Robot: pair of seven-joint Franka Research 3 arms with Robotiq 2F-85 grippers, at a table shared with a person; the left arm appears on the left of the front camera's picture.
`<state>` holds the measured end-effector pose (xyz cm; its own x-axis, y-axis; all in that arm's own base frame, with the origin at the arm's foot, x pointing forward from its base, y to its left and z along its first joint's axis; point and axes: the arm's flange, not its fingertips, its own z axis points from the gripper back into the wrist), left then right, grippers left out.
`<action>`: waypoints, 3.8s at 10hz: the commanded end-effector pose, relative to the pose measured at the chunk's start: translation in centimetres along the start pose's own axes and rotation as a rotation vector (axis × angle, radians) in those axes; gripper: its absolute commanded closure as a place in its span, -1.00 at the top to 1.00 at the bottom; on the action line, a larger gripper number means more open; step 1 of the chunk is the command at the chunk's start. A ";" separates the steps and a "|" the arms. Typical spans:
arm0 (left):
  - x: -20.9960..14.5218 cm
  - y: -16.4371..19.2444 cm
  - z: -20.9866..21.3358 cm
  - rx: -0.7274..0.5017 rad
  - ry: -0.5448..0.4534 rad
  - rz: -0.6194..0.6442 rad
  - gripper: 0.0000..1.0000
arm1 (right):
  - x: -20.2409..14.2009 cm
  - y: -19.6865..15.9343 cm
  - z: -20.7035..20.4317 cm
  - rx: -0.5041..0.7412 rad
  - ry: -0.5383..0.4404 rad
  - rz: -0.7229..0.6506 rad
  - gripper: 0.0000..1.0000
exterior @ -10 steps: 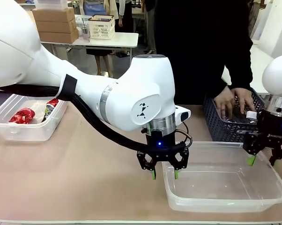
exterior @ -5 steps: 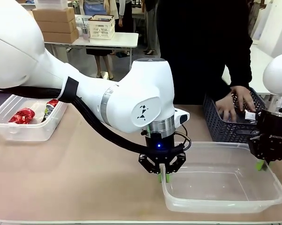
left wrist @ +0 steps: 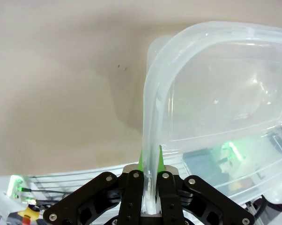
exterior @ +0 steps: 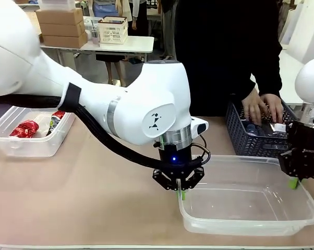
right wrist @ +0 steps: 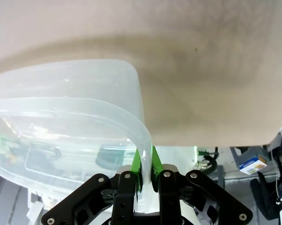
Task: Sort the waste into each basket.
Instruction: Pick up the Organizing box on the right side of the table and lift it, then offer the picked Organizing box to the human.
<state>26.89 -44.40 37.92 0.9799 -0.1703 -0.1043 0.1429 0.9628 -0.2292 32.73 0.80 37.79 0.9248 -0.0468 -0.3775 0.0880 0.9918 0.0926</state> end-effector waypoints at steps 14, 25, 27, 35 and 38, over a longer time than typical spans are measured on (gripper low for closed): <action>-4.6 11.3 20.3 -0.089 -0.171 0.100 -0.91 | -2.8 15.2 18.7 0.099 -0.077 0.240 -0.86; 9.3 19.4 21.8 -0.017 -0.191 0.120 -0.91 | 11.2 22.2 18.4 0.151 -0.151 0.228 -0.86; 9.3 19.4 21.8 -0.017 -0.191 0.120 -0.91 | 11.2 22.2 18.4 0.151 -0.151 0.228 -0.86; 9.3 19.4 21.8 -0.017 -0.191 0.120 -0.91 | 11.2 22.2 18.4 0.151 -0.151 0.228 -0.86; 9.3 19.4 21.8 -0.017 -0.191 0.120 -0.91 | 11.2 22.2 18.4 0.151 -0.151 0.228 -0.86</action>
<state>42.00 -22.62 53.32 0.9989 -0.0168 0.0443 0.0270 0.9703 -0.2403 52.05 19.80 52.65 0.9666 0.1395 -0.2152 -0.0734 0.9545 0.2889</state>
